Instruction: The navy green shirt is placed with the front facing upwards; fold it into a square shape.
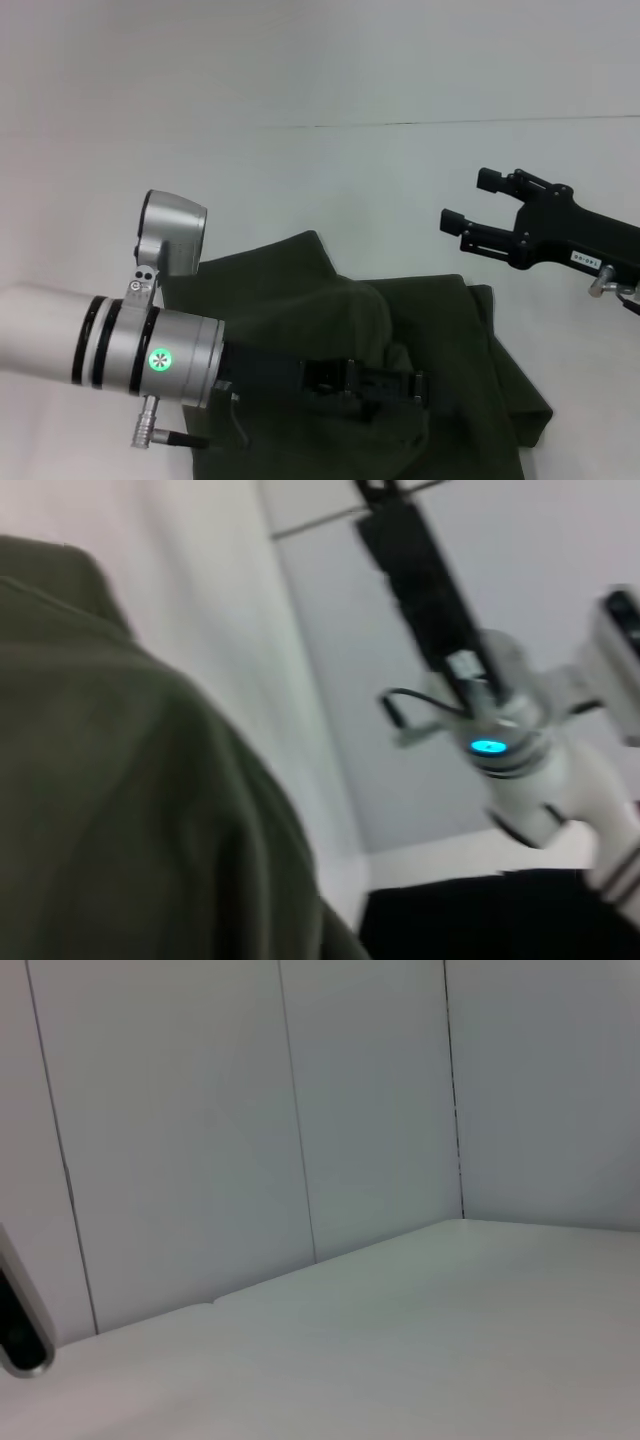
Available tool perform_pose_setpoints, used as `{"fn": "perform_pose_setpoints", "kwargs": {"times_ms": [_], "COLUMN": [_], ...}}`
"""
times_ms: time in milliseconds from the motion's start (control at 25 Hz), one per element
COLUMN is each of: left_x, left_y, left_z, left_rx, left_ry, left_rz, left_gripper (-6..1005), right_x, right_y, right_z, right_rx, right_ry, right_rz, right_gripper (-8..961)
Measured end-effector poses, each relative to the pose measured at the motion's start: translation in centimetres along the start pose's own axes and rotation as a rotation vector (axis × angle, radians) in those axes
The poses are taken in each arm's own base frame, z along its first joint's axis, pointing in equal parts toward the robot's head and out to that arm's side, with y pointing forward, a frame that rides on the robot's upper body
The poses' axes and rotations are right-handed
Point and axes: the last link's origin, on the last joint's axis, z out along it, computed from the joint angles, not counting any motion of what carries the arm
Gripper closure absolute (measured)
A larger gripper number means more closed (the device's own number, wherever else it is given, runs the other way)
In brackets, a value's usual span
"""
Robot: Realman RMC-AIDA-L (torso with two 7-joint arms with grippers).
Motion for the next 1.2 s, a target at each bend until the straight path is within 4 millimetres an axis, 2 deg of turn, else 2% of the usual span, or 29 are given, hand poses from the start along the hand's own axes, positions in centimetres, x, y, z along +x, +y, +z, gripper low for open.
{"fn": "perform_pose_setpoints", "kwargs": {"times_ms": [120,480,680,760,960,1200], "left_x": [0.6,2.9,3.7,3.8,2.5,-0.1], "left_y": [-0.1,1.2,1.4,1.7,2.2,0.3], "left_z": [-0.2,-2.3,-5.1,-6.8,-10.1,-12.7], "left_rx": [0.023,0.051,0.074,0.051,0.002,0.129], "left_ry": [0.021,0.074,0.149,0.223,0.407,0.554], "left_rz": [0.024,0.119,0.146,0.207,0.463,0.676], "left_gripper": [53,50,51,51,52,54], "right_x": [0.0,0.0,0.1,0.1,-1.1,-4.2], "right_y": [0.0,0.0,0.1,0.2,-0.3,-0.9], "right_z": [0.1,0.1,0.1,0.2,0.6,1.9], "right_rx": [0.000,0.001,-0.005,-0.011,-0.040,-0.100], "right_ry": [0.000,0.000,-0.001,-0.003,0.029,0.176], "right_rz": [0.001,-0.010,0.013,0.047,0.244,0.507], "right_gripper": [54,54,53,53,53,53]}}
